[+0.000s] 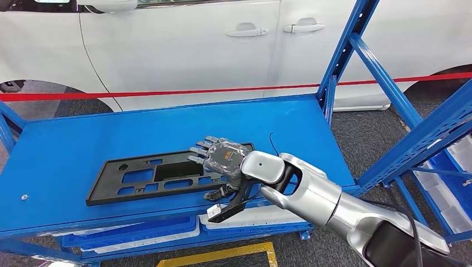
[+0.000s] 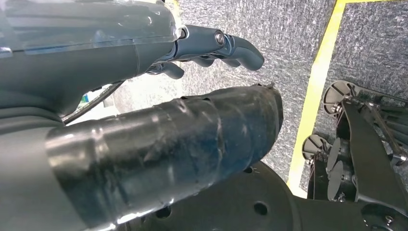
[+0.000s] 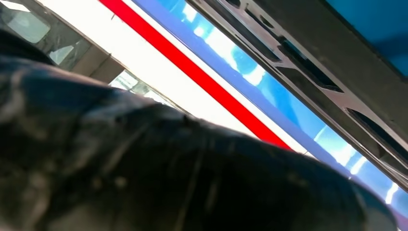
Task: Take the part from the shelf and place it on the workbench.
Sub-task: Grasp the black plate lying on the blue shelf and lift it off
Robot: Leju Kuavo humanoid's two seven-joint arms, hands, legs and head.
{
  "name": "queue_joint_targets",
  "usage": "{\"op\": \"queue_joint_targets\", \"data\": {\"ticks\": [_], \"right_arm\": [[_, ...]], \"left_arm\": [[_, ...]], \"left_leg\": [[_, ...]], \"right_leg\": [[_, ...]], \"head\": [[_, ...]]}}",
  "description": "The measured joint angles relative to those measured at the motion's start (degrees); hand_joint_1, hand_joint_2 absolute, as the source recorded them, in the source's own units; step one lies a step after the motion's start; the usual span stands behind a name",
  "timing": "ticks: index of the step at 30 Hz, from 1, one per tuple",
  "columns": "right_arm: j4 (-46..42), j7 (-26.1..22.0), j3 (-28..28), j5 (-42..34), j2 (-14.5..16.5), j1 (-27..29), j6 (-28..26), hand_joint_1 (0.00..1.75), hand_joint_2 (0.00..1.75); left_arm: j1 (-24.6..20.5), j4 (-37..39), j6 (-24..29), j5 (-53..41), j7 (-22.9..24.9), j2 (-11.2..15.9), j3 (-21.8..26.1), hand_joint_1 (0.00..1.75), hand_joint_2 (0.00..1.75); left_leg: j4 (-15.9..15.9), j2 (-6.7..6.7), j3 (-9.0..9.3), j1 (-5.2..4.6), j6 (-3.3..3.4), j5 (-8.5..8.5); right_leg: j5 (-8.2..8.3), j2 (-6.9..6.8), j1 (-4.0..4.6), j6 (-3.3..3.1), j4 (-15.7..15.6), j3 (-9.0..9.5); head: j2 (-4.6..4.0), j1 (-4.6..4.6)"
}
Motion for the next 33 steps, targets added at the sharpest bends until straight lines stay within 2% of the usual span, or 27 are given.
{"op": "queue_joint_targets", "data": {"ticks": [10, 33], "right_arm": [[2.02, -0.1, 1.39, -0.22, 2.13, -0.79, 0.04, 0.0, 0.0], [5.83, -0.53, 2.63, -1.57, 3.92, -1.04, 1.01, 0.0, 0.0]], "left_arm": [[-0.04, 0.0, -1.0, 0.0, 0.34, 0.02, 0.14, 0.0, 0.0], [-0.08, 0.0, -1.95, 0.0, 0.98, 0.19, 0.39, 0.0, 0.0]], "left_leg": [[0.0, 0.0, 0.0, 0.0, 0.0, 0.0], [0.0, 0.0, 0.0, 0.0, 0.0, 0.0]], "right_leg": [[0.0, 0.0, 0.0, 0.0, 0.0, 0.0], [0.0, 0.0, 0.0, 0.0, 0.0, 0.0]], "head": [[0.0, 0.0], [0.0, 0.0]]}}
